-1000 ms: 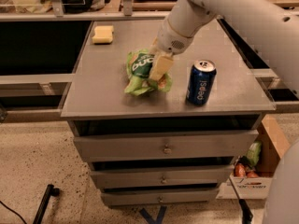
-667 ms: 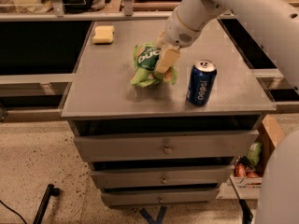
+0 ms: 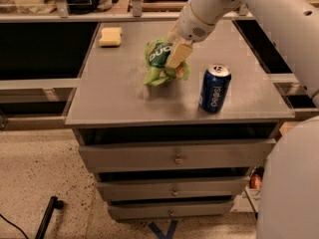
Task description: Move green rice chip bag near sponge
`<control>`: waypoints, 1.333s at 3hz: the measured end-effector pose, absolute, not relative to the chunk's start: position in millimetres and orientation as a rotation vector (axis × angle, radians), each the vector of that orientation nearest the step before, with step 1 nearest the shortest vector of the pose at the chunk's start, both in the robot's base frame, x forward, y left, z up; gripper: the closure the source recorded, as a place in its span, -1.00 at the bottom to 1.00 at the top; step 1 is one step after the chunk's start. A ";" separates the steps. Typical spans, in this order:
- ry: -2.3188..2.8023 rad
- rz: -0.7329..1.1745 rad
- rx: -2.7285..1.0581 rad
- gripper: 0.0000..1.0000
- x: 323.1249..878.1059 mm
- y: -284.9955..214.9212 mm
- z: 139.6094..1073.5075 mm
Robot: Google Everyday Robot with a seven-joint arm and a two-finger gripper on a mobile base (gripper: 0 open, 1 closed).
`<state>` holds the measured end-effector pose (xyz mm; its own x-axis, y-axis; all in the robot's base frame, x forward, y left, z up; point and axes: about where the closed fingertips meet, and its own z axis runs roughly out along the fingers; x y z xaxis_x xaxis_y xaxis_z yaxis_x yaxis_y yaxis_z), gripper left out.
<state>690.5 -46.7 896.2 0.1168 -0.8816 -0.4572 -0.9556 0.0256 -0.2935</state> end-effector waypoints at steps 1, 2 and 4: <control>1.724 0.169 -1.871 1.00 706.1 -34.6 902.0; 1.683 0.164 -1.853 1.00 722.0 -26.3 905.9; 1.627 0.181 -1.819 1.00 757.3 1.4 898.6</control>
Offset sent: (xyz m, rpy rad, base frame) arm 0.0514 0.0249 0.0221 0.0746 -0.1165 0.0387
